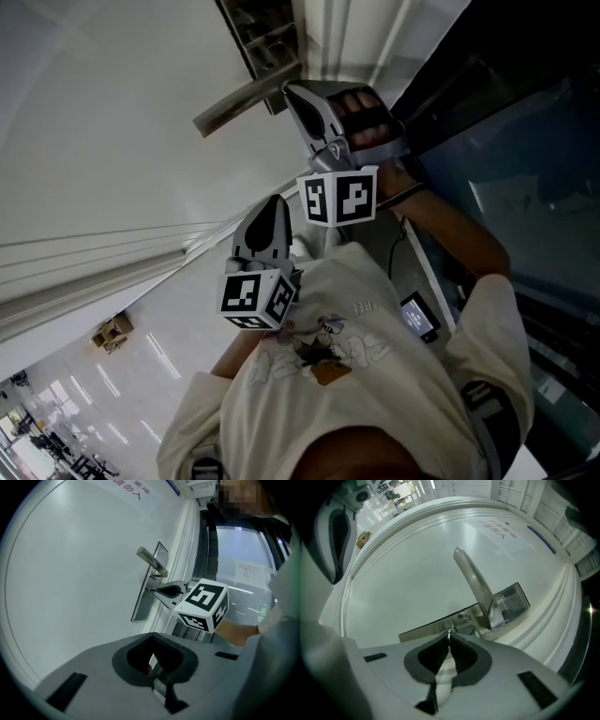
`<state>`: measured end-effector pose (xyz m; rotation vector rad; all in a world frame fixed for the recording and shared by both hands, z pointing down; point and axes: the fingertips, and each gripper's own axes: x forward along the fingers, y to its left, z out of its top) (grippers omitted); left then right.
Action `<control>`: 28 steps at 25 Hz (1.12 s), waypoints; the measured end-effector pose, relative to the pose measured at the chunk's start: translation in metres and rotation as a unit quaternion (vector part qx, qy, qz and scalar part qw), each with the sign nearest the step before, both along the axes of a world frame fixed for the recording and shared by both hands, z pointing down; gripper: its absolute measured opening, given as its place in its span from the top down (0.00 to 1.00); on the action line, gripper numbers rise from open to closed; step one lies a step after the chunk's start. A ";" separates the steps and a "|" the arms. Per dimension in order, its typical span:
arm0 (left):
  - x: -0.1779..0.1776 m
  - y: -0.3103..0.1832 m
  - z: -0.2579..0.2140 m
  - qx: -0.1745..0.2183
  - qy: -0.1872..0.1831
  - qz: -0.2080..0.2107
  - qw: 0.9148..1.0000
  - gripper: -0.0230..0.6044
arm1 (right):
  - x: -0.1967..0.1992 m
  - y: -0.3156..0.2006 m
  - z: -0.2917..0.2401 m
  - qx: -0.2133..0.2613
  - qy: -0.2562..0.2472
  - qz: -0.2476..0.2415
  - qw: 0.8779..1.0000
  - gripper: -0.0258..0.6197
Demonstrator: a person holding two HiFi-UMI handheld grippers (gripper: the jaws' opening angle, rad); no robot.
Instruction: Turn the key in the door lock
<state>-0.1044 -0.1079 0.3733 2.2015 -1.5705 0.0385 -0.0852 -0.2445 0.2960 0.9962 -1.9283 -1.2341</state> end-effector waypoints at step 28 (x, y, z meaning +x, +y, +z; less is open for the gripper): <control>-0.006 0.009 0.000 -0.003 0.016 -0.009 1.000 0.95 | 0.017 0.040 -0.027 0.042 0.049 -0.028 0.998 0.79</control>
